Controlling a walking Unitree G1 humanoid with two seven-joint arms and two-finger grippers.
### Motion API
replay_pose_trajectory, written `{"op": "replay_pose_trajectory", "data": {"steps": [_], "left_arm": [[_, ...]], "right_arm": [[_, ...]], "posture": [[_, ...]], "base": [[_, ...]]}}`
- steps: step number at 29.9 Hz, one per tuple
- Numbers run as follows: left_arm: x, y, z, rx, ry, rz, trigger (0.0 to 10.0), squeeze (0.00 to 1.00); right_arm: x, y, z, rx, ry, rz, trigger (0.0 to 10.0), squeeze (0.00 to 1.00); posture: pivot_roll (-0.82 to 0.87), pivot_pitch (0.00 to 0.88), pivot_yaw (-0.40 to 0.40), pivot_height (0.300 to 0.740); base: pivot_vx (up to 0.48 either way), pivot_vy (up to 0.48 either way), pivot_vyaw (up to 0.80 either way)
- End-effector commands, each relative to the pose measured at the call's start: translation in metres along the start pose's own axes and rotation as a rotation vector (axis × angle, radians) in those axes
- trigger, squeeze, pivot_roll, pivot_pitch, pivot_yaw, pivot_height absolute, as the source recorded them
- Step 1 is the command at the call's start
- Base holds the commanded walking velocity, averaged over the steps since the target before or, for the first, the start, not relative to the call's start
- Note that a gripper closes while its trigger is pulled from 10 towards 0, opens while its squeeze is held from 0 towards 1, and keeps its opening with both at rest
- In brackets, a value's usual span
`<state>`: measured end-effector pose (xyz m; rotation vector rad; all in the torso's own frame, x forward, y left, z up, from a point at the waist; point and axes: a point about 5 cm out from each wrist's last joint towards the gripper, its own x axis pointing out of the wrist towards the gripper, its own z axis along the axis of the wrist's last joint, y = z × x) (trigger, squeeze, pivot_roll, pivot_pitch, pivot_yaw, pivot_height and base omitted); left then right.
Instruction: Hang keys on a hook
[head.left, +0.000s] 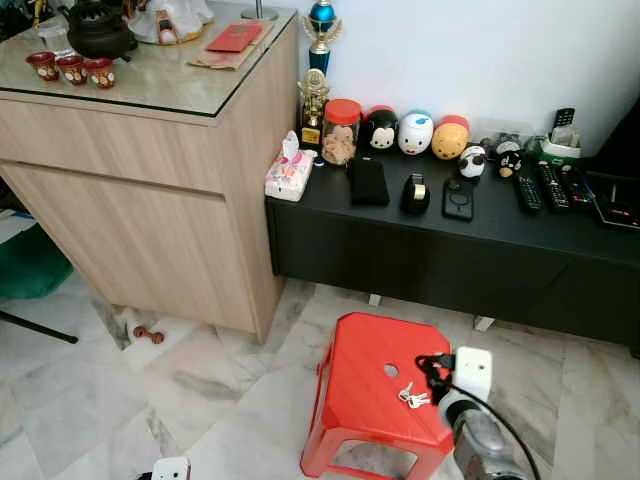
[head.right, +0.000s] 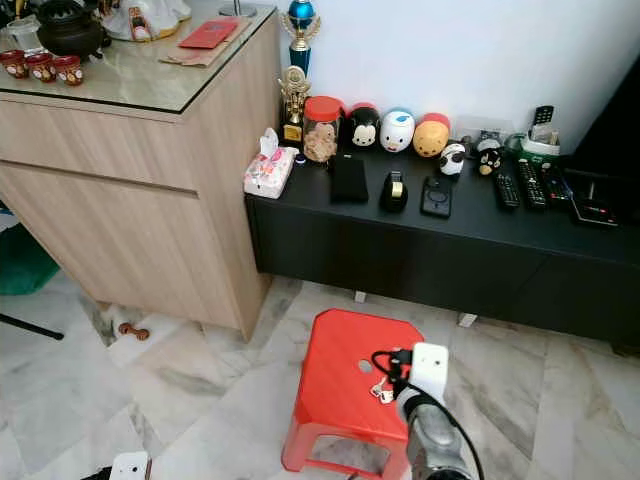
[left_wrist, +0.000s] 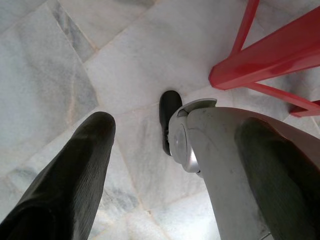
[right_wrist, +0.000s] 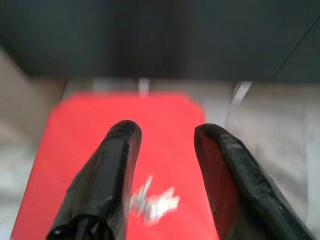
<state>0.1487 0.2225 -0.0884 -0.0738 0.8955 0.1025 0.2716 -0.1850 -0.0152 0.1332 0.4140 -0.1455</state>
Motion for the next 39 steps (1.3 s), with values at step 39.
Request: {"op": "replay_pose_trajectory", "data": {"steps": [39], "left_arm": [[0.001, 0.014, 0.027, 0.075, -0.151, 0.140, 10.0, 0.00]], "right_arm": [[-0.001, 0.025, 0.022, -0.110, -0.176, 0.104, 10.0, 0.00]], "posture": [[0.12, 0.109, -0.072, 0.686]], "base": [[0.000, 0.000, 0.00]]}}
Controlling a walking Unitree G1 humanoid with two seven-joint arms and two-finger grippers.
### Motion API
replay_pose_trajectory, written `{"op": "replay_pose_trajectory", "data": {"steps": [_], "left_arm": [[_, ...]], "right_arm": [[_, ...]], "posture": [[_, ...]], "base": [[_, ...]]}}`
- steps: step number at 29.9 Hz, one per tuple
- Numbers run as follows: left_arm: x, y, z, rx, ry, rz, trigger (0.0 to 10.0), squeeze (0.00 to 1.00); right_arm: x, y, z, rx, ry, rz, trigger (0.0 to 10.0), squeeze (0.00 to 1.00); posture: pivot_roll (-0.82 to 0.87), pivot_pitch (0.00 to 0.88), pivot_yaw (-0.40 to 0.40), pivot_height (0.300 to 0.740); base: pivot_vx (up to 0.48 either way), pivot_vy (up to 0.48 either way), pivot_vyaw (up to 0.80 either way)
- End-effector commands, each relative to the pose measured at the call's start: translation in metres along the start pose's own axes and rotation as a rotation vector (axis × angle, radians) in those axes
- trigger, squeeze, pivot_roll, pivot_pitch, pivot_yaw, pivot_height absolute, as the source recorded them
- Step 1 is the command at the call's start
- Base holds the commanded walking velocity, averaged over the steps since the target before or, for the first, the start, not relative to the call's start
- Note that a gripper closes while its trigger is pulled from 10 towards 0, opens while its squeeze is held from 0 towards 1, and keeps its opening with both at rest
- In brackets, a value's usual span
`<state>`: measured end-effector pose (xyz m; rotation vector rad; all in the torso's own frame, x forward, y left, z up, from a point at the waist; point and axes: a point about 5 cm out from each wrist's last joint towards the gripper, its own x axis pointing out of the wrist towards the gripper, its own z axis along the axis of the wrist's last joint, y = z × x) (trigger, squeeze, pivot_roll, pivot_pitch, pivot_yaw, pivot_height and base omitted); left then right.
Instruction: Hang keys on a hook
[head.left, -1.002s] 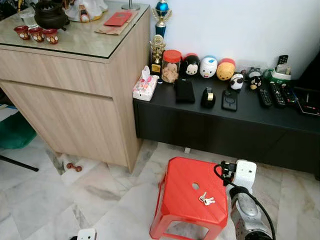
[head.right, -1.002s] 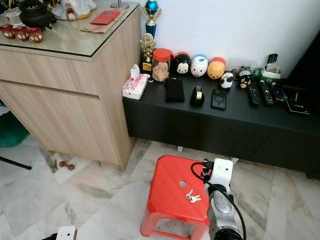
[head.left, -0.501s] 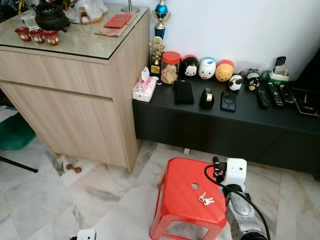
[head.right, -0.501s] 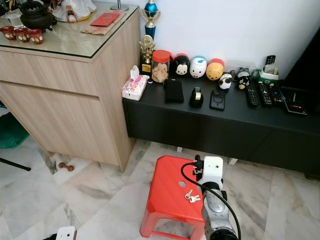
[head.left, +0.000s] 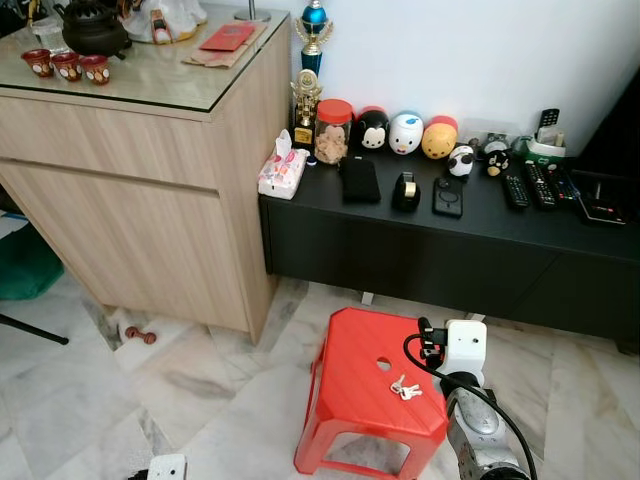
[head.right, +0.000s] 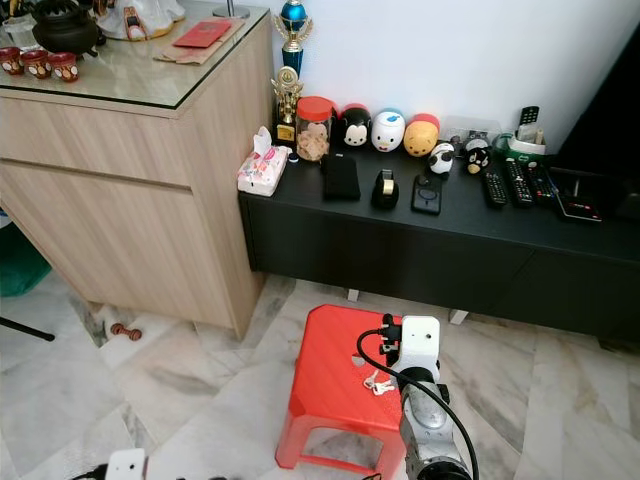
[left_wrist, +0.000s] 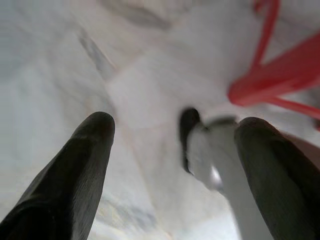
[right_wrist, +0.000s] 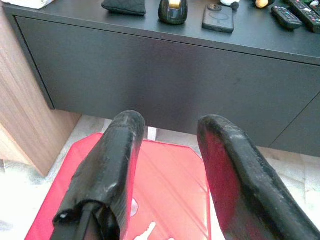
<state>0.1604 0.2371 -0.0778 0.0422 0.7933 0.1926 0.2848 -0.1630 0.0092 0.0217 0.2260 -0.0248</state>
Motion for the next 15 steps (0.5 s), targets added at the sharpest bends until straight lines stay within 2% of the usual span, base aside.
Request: {"op": "replay_pose_trajectory", "data": {"steps": [1, 3, 4, 5, 6, 7, 11, 15], "left_arm": [[0.003, 0.003, 0.013, 0.018, -0.062, 0.025, 10.0, 0.00], [0.007, 0.006, 0.037, 0.006, -0.177, 0.053, 10.0, 0.00], [0.007, 0.006, 0.037, 0.006, -0.177, 0.053, 10.0, 0.00], [0.008, 0.007, 0.046, 0.010, -0.215, 0.056, 10.0, 0.00], [0.010, 0.006, 0.064, 0.011, -0.296, 0.056, 10.0, 0.00], [0.010, 0.005, 0.072, 0.008, -0.334, 0.054, 10.0, 0.00], [0.011, 0.000, 0.094, 0.001, -0.430, 0.021, 10.0, 0.00], [0.008, -0.014, 0.113, -0.030, -0.541, -0.035, 10.0, 0.00]], "right_arm": [[-0.001, -0.001, -0.002, 0.012, 0.012, -0.005, 10.0, 0.00], [-0.001, -0.001, -0.002, 0.016, 0.011, -0.003, 10.0, 0.00], [-0.001, -0.001, -0.002, 0.016, 0.011, -0.003, 10.0, 0.00], [-0.001, -0.001, -0.002, 0.016, 0.011, -0.002, 10.0, 0.00], [-0.001, -0.002, -0.002, 0.017, 0.012, 0.001, 10.0, 0.00], [-0.001, -0.002, -0.002, 0.018, 0.013, 0.002, 10.0, 0.00], [-0.001, -0.002, -0.002, 0.020, 0.014, 0.006, 10.0, 0.00], [-0.001, -0.003, -0.004, 0.024, 0.025, -0.001, 10.0, 0.00]], "posture": [[0.12, 0.109, -0.072, 0.686], [0.12, 0.110, -0.072, 0.686], [0.12, 0.110, -0.072, 0.686], [0.12, 0.109, -0.072, 0.686], [0.13, 0.110, -0.074, 0.686], [0.13, 0.110, -0.074, 0.686], [0.12, 0.110, -0.073, 0.686], [0.12, 0.109, -0.072, 0.686]], "base": [[0.000, 0.000, 0.00], [0.000, 0.000, 0.00], [0.000, 0.000, 0.00], [0.000, 0.000, 0.00], [0.000, 0.000, 0.00], [0.000, 0.000, 0.00], [0.000, 0.000, 0.00], [0.000, 0.000, 0.00]]}}
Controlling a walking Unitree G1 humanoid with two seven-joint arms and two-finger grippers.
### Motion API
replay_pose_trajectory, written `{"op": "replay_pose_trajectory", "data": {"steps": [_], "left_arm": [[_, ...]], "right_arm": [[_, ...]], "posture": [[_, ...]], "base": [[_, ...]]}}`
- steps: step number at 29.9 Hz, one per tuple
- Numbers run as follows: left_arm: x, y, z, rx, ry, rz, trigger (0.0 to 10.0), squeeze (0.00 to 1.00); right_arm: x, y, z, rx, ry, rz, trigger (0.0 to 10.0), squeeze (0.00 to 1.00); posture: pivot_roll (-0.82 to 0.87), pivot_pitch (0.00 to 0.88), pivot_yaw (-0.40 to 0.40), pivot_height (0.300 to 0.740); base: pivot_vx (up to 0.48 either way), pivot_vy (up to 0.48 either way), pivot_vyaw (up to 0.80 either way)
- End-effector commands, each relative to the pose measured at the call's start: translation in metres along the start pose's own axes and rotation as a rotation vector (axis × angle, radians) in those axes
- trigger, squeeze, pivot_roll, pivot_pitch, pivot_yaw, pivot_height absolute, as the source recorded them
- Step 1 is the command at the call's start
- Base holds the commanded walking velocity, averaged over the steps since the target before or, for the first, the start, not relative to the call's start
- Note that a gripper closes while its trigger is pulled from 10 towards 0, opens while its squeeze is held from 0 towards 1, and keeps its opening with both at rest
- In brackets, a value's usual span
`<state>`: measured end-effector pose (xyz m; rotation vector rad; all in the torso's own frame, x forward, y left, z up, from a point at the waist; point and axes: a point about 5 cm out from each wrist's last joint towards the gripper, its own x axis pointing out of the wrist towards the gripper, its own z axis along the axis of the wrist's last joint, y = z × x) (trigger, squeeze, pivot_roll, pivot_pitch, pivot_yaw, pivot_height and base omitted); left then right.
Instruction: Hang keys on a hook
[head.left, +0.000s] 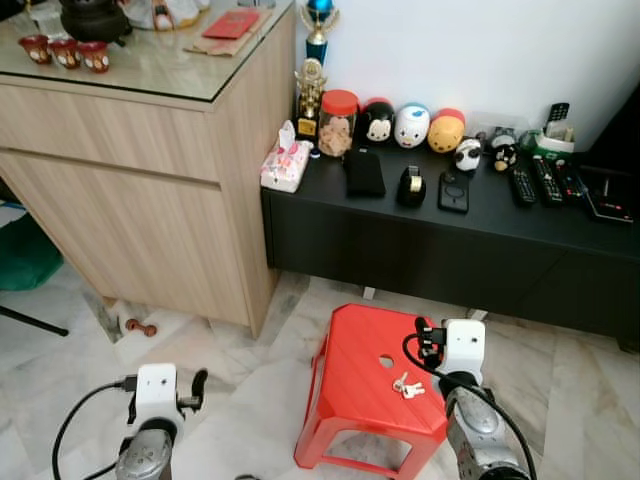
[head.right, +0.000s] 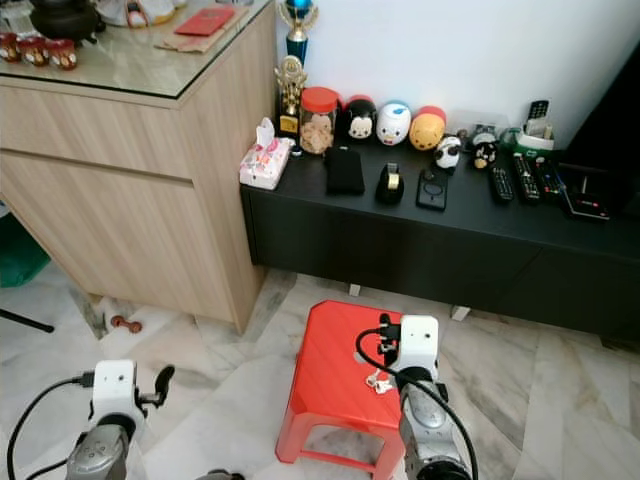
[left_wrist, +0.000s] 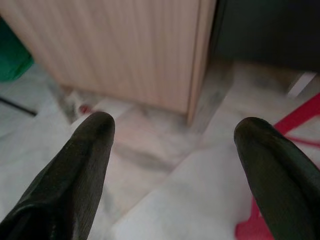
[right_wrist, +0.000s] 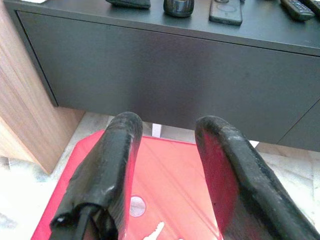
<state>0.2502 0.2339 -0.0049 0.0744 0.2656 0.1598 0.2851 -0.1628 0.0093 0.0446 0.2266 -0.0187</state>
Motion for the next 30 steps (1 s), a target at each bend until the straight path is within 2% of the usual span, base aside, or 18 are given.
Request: {"op": "replay_pose_trajectory", "data": {"steps": [1, 4, 13, 30], "left_arm": [[-0.002, -0.006, -0.001, -0.030, -0.014, -0.015, 10.0, 0.00], [-0.003, -0.010, -0.001, -0.028, -0.021, -0.023, 10.0, 0.00], [-0.008, -0.013, -0.009, -0.054, 0.008, -0.035, 10.0, 0.00], [-0.002, -0.018, -0.003, -0.060, 0.002, -0.081, 10.0, 0.00]], "right_arm": [[-0.002, -0.003, -0.004, 0.001, 0.028, -0.010, 10.0, 0.00], [-0.001, -0.003, -0.005, 0.004, 0.040, -0.009, 10.0, 0.00], [0.001, -0.001, -0.001, 0.007, 0.023, -0.005, 10.0, 0.00], [-0.003, 0.003, -0.008, -0.003, 0.045, 0.029, 10.0, 0.00]], "posture": [[0.12, 0.109, -0.072, 0.686], [0.12, 0.110, -0.073, 0.682], [0.12, 0.103, -0.066, 0.619], [0.12, 0.104, -0.064, 0.619]], "base": [[0.000, 0.000, 0.00], [0.000, 0.000, 0.00], [0.000, 0.000, 0.00], [0.029, 0.000, 0.00]]}}
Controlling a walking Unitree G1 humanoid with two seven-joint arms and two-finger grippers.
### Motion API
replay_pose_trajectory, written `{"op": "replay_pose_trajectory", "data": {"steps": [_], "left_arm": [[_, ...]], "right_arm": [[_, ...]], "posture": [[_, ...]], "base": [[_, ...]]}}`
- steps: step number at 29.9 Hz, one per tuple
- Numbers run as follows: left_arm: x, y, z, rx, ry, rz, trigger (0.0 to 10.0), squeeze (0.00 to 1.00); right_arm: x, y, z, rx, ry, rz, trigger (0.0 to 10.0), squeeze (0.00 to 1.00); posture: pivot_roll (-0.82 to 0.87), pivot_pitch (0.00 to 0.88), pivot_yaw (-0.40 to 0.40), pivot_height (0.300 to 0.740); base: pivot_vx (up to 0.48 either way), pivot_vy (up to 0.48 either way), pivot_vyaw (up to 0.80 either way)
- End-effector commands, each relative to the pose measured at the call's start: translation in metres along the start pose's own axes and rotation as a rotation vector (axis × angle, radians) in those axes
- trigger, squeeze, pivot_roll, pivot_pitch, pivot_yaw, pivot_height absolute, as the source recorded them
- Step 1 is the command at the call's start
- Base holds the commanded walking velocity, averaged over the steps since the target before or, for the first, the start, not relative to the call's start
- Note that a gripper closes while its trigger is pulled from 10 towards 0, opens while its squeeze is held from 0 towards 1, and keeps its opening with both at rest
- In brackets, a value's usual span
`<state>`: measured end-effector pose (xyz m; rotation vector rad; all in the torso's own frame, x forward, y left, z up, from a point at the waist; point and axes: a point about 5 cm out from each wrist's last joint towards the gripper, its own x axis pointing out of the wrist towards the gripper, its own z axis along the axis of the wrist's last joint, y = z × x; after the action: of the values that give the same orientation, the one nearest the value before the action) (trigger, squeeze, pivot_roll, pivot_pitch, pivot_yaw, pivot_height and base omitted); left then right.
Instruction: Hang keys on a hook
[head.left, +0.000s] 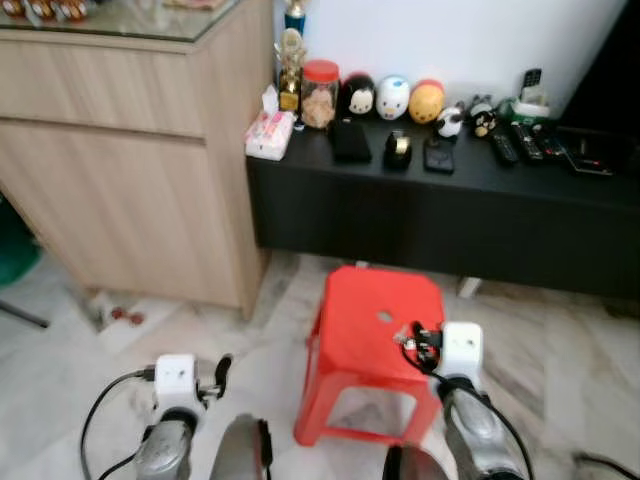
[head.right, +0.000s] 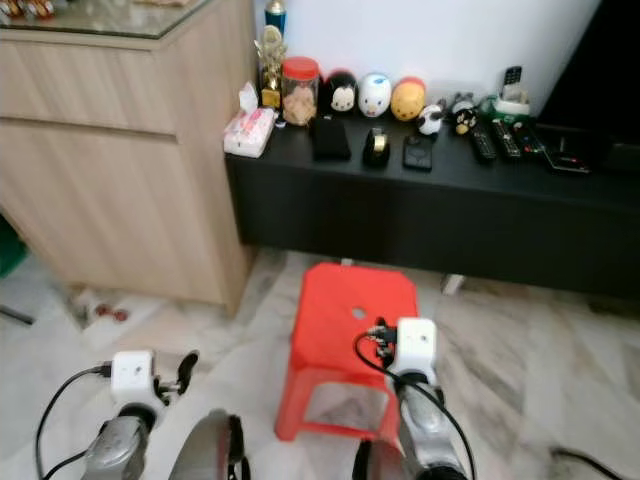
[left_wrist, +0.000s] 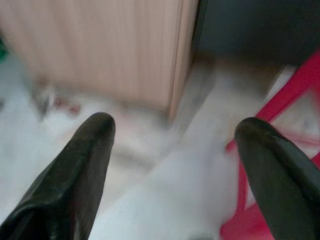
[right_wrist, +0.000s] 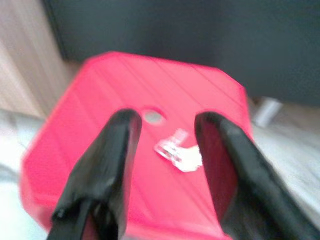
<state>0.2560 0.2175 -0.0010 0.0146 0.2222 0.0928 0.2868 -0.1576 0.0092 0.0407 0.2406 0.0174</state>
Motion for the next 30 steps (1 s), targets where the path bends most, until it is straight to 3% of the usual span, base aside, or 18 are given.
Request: {"op": "replay_pose_trajectory", "data": {"steps": [1, 26, 30], "left_arm": [[-0.0041, -0.0014, -0.0088, -0.009, 0.043, -0.007, 10.0, 0.00], [-0.0013, -0.0025, -0.0063, -0.018, 0.039, -0.017, 10.0, 0.00], [-0.0009, -0.0023, -0.0059, -0.017, 0.038, -0.014, 10.0, 0.00]], "right_arm": [[-0.0050, -0.0014, -0.0086, 0.003, 0.031, -0.003, 10.0, 0.00], [-0.0039, 0.0023, -0.0075, -0.016, 0.030, 0.028, 10.0, 0.00], [-0.0061, 0.0001, -0.0147, 0.015, 0.075, 0.012, 10.0, 0.00]], "posture": [[0.12, 0.104, -0.064, 0.619], [0.12, 0.096, -0.066, 0.619], [0.12, 0.098, -0.066, 0.619]], "base": [[0.255, 0.000, 0.00], [0.270, 0.000, 0.04], [0.000, 0.000, 0.12]]}}
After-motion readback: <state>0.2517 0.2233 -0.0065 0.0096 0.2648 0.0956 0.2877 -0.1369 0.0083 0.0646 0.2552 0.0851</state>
